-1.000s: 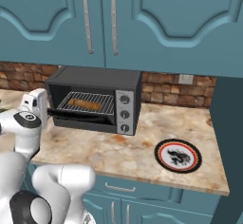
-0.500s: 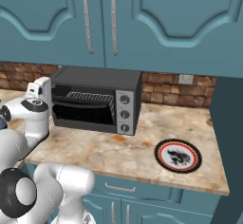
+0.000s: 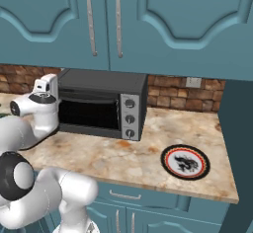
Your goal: Pull the toaster oven rack outwards. Pick up the baguette from the plate and place it on the toaster oven rack. Close the toaster oven door fully and set the temperature to the lowest setting.
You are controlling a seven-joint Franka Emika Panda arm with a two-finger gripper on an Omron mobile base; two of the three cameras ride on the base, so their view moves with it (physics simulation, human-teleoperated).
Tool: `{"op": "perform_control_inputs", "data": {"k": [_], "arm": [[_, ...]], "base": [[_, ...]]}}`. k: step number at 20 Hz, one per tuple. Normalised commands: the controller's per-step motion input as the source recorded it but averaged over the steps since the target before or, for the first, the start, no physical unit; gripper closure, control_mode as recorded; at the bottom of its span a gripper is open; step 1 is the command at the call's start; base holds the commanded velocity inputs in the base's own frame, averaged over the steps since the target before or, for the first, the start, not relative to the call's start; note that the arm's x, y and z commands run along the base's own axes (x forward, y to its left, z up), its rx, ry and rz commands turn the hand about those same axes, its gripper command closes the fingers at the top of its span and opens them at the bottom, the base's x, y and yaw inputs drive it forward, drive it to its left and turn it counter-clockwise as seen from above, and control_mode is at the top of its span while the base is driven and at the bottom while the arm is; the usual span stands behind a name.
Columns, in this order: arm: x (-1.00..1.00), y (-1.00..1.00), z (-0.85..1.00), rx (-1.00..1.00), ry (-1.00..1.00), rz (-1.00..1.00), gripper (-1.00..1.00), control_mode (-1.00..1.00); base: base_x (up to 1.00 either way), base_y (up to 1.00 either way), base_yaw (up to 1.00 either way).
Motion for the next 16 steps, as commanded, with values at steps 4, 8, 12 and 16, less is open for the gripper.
{"op": "perform_control_inputs", "data": {"k": [4,8,12,16], "arm": [[0.47,0.0,0.0,0.0,0.0,0.02,-1.0,-1.0],[0.4,0.0,0.0,0.0,0.0,0.02,-1.0,-1.0],[0.27,0.03,0.0,0.0,0.0,0.03,-1.0,-1.0],[0.11,0.27,0.0,-0.01,0.0,0.03,-1.0,-1.0]], "base": [[0.0,0.0,0.0],[0.0,0.0,0.0],[0.0,0.0,0.0],[0.0,0.0,0.0]]}}
